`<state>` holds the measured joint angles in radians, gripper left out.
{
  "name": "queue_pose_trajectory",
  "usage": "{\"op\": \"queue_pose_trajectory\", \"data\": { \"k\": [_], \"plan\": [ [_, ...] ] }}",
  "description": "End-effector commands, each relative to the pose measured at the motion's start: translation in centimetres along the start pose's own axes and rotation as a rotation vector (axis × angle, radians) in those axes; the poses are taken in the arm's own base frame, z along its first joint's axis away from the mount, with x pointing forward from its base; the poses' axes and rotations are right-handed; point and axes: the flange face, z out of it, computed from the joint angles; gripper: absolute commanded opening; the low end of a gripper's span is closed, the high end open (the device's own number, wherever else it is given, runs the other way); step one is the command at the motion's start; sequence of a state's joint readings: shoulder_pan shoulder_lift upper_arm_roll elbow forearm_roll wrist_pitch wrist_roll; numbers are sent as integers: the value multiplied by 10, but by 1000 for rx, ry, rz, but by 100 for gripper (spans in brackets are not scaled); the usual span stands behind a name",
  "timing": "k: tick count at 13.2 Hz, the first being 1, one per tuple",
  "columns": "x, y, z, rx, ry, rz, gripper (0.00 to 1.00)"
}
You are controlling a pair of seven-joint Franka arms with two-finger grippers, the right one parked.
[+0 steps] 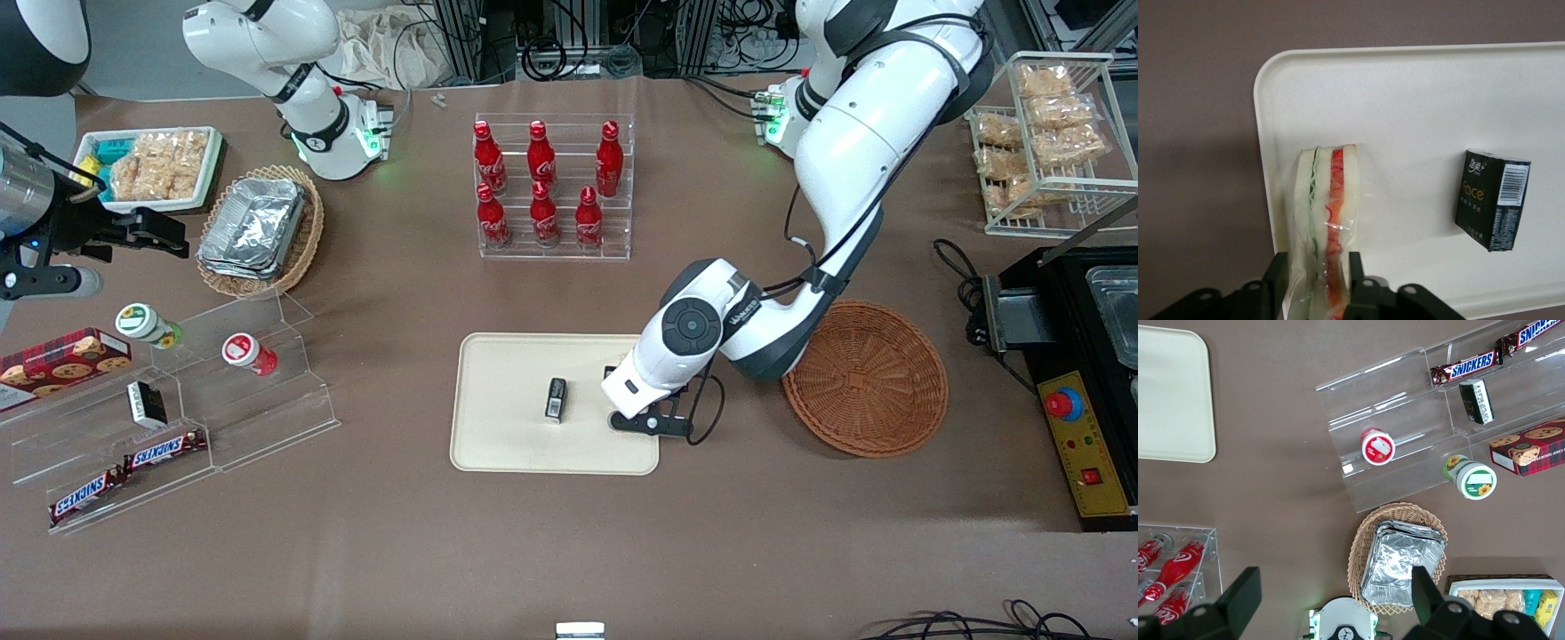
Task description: Place sandwich from basket to tray
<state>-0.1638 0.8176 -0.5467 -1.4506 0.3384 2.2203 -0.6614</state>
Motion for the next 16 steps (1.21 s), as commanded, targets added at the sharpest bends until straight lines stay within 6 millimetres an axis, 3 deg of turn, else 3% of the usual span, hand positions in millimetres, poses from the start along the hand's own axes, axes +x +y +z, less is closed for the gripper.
{"op": "queue_pose_trajectory", "data": {
  "k": [1,4,9,14,16],
  "plan": [
    [5,4,-7,-1,22,-29,99],
    [4,-3,-35,46,3,-33,99],
    [-7,-45,-156,166,-42,5,99],
    [-24,-135,-275,191,-114,50,99],
    [-31,-166,-302,218,-124,-9,99]
  ]
}}
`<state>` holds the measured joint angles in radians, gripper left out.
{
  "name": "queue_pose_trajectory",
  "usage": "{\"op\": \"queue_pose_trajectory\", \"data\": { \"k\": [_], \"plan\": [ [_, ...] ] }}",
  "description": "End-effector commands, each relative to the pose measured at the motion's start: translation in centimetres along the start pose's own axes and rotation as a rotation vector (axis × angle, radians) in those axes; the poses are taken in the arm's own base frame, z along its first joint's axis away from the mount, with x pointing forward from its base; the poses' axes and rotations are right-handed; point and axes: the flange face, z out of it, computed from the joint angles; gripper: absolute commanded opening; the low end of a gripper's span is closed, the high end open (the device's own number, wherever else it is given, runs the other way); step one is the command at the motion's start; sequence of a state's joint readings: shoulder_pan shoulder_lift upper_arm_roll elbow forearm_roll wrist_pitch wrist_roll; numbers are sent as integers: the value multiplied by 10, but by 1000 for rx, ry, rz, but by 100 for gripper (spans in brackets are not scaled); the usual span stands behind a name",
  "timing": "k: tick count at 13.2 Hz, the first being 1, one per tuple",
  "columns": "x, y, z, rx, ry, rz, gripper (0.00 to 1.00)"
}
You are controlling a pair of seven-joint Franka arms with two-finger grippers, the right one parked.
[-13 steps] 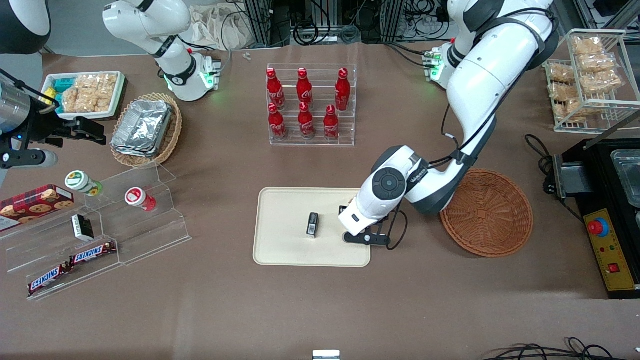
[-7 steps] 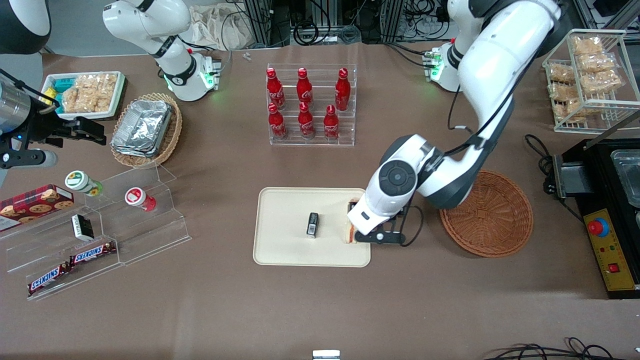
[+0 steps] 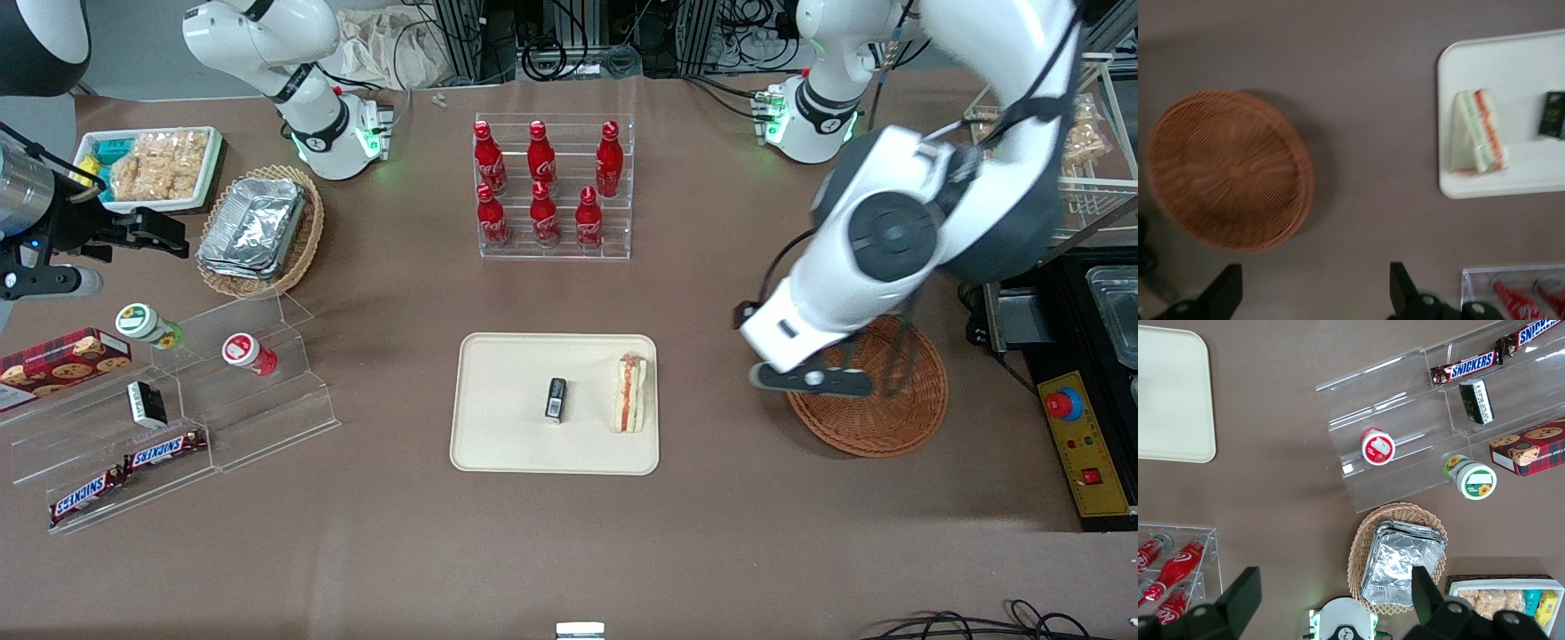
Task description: Place sandwich from basket to tray
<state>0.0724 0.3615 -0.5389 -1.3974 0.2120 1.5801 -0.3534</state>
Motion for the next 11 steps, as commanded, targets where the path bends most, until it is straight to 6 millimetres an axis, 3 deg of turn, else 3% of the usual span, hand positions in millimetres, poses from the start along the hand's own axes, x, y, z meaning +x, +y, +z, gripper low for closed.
{"op": "queue_pose_trajectory", "data": {
  "k": [1,2,4,11],
  "plan": [
    [-15,-34,-17,22,-16,-44,99],
    [-20,-41,-29,32,0,-58,99],
    [-20,-73,-30,24,-16,-111,99],
    [-20,-122,-32,11,-17,-194,99]
  ]
}}
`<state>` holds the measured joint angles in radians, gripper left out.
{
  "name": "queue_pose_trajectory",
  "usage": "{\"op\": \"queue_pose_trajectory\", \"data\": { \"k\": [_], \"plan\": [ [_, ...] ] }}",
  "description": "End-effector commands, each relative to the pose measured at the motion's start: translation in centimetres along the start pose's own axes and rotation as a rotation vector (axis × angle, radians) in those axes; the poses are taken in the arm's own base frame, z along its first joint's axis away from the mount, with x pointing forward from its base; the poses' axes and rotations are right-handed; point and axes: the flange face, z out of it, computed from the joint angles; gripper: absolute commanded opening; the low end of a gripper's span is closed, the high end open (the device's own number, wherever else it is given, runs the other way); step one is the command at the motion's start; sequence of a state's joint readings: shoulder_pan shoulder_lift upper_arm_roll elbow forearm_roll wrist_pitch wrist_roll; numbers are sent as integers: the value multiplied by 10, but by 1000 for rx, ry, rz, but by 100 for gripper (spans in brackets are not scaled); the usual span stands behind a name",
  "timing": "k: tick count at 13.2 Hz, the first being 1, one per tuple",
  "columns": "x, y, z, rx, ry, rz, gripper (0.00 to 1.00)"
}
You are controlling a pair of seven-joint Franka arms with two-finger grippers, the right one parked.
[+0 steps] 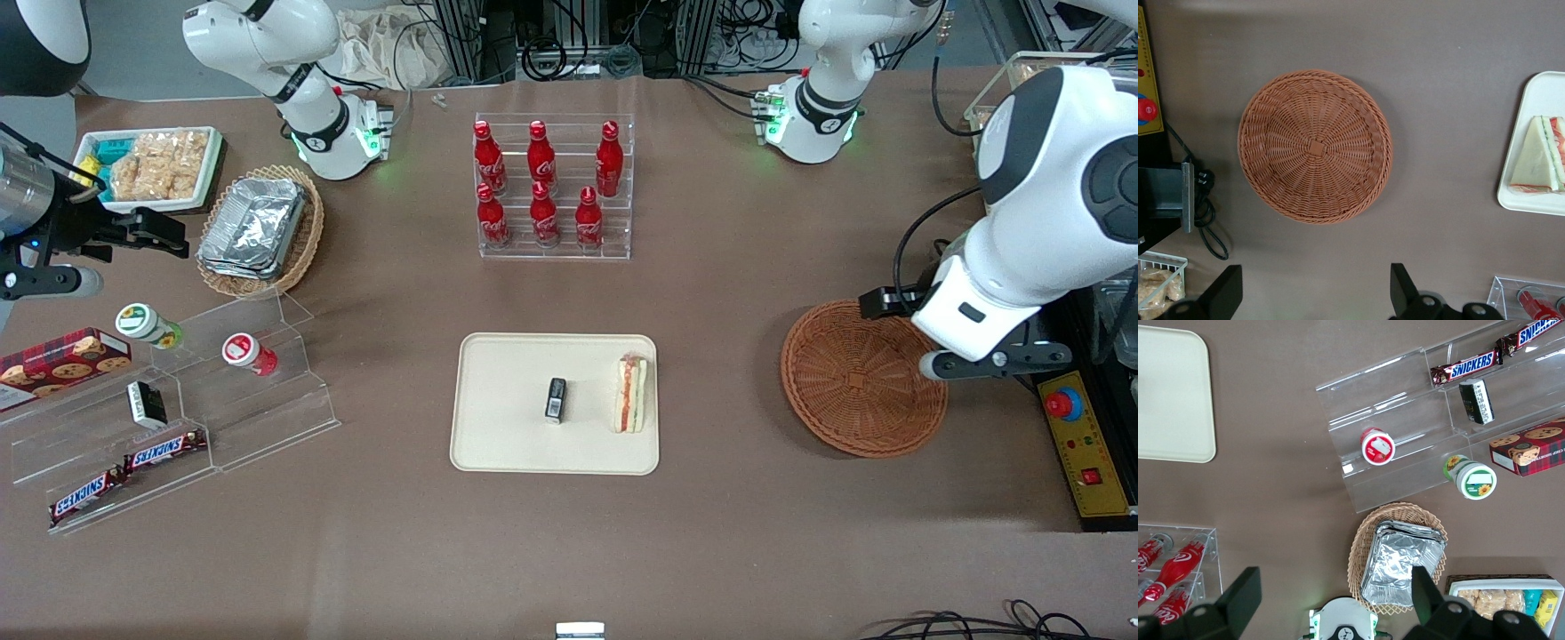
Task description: Place sandwich from basket to tray
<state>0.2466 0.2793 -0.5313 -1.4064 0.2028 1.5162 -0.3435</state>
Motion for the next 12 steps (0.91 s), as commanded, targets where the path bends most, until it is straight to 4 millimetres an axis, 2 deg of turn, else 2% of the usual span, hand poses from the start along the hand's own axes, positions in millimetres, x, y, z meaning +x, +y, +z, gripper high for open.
{"op": "queue_pose_trajectory", "data": {
  "k": [1,5,9,11,12],
  "plan": [
    [-8,-16,-1,-3,-13,-23,99],
    [-5,-43,-6,-28,-5,-67,99],
    [-3,-63,-8,-39,1,28,99],
    [2,-80,-7,-81,1,12,100],
    [3,-82,-7,-98,2,5,100]
  ]
}}
